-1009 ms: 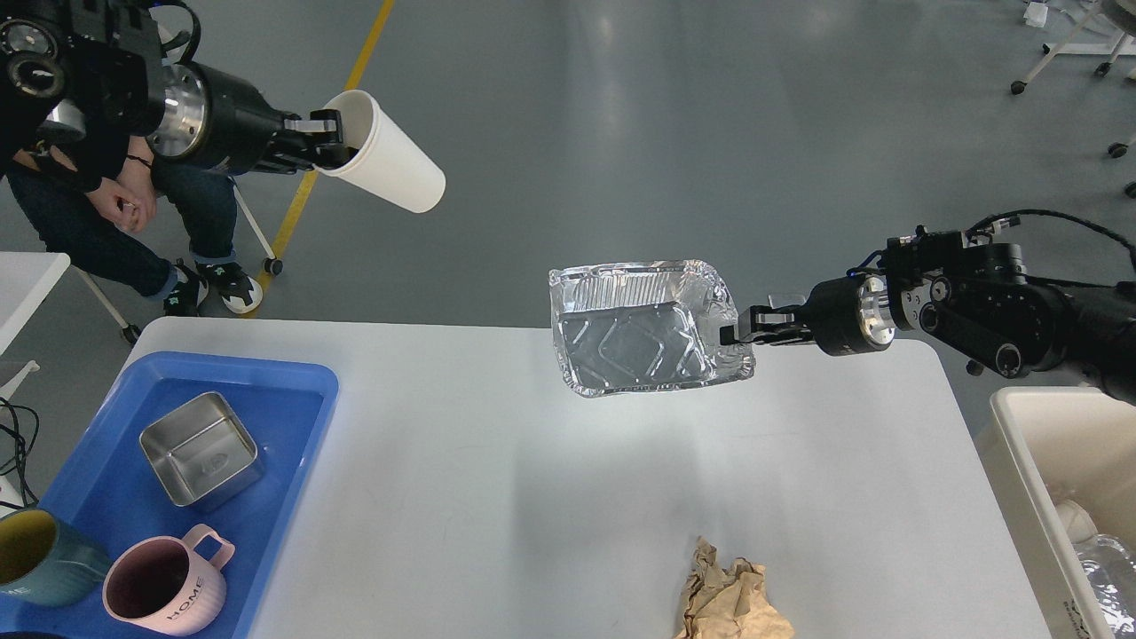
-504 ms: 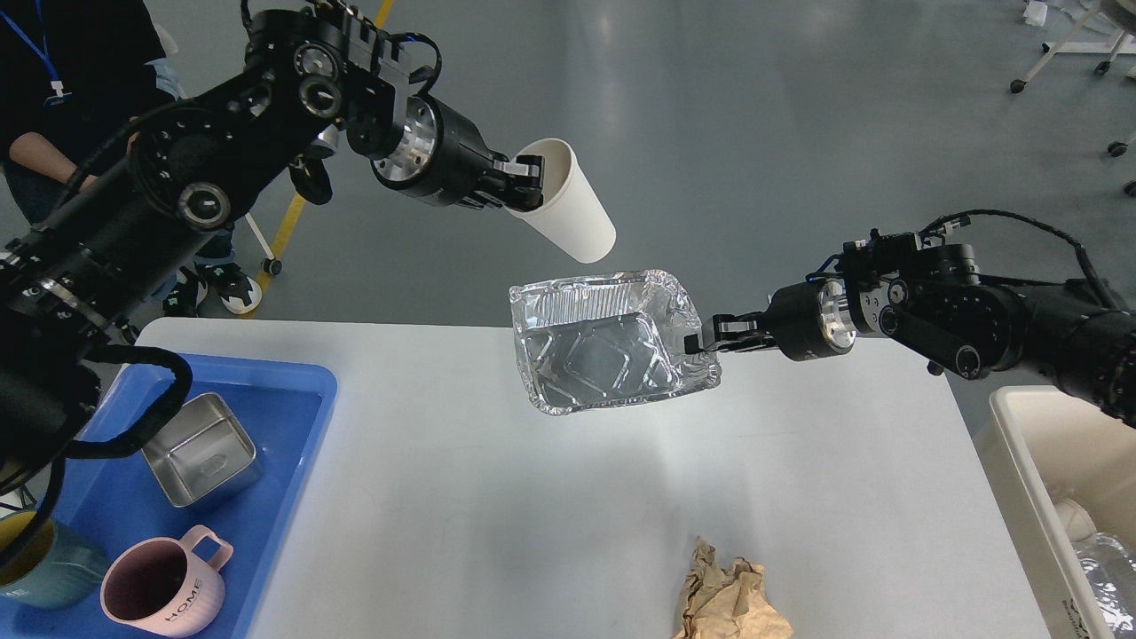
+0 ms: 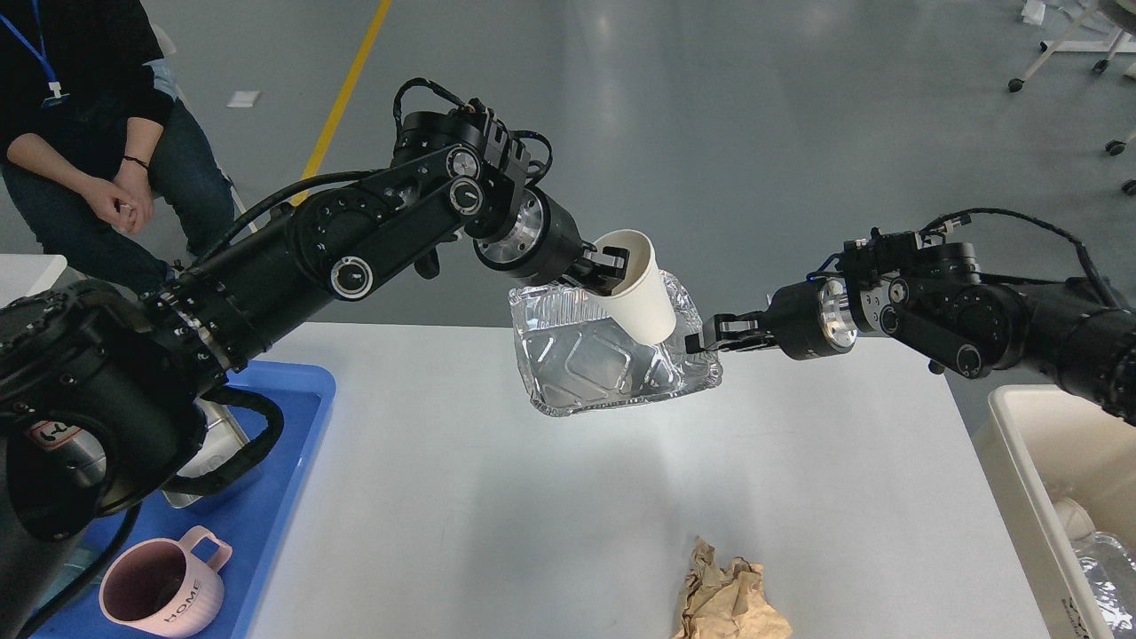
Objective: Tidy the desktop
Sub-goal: 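Place the paper cup into the held foil tray and release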
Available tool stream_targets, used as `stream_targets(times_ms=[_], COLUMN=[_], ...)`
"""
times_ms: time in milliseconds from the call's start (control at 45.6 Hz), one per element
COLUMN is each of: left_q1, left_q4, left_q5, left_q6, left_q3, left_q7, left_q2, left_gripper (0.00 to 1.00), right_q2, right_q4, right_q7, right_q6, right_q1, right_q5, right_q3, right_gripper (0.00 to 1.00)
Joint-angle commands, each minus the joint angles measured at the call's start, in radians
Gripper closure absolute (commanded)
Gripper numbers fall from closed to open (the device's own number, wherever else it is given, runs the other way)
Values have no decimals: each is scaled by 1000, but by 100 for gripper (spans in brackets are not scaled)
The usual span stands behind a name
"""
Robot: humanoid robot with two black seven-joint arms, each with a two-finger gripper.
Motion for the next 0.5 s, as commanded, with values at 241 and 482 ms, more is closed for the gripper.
stream_targets(times_ms=[241, 482], left_q1=[46, 48], left_q4=[38, 49], left_q5=[1, -15], left_q6=[46, 134], left_q3=[49, 49], left_q7=[-9, -8], left_q2=[-20, -37], left_gripper=[100, 59], right_q2=[-3, -22], right_q4=[3, 11], right_q7=[0, 0], right_q6=[0, 2], right_q1=[9, 10], right_q5=[2, 2], right_q3=[0, 0], right_gripper=[100, 100])
